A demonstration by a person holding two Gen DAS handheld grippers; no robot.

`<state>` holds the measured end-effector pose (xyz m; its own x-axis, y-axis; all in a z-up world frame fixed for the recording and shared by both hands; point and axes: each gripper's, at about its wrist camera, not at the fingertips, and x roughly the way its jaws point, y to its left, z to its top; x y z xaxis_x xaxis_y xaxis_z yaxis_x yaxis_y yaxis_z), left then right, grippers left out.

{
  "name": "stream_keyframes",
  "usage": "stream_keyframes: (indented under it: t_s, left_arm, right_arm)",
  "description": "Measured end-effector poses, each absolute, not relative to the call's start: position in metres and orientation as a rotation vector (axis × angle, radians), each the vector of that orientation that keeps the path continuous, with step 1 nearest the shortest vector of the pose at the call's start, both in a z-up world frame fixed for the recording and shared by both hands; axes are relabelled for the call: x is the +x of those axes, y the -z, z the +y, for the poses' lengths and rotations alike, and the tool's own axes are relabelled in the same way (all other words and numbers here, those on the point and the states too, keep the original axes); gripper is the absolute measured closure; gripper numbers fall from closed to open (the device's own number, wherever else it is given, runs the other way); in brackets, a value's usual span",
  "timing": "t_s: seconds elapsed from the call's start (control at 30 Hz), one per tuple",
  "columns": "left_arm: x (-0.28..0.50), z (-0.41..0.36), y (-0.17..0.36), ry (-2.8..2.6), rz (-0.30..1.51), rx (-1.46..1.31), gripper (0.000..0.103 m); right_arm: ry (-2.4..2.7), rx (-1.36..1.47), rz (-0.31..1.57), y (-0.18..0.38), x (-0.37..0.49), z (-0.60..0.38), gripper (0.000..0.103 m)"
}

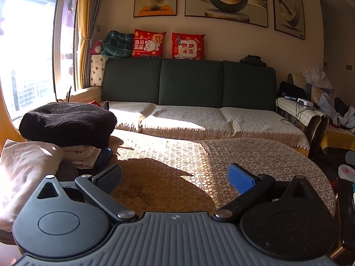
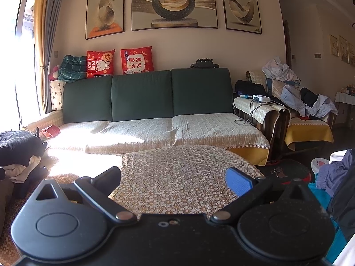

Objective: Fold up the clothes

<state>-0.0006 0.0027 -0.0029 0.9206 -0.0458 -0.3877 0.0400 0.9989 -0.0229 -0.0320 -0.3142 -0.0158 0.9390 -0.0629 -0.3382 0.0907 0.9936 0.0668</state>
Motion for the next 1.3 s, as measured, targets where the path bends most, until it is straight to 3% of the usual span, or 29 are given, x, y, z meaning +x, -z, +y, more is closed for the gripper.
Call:
stream_keyframes:
  t_s: [1.3]
  left_arm:
    - [-0.016, -0.005, -0.003, 0.036, 0.433, -0.047, 0.000]
  right_arm:
    - [0.076, 0.085, 0.321, 0.005, -0.043, -0.323, 0.000]
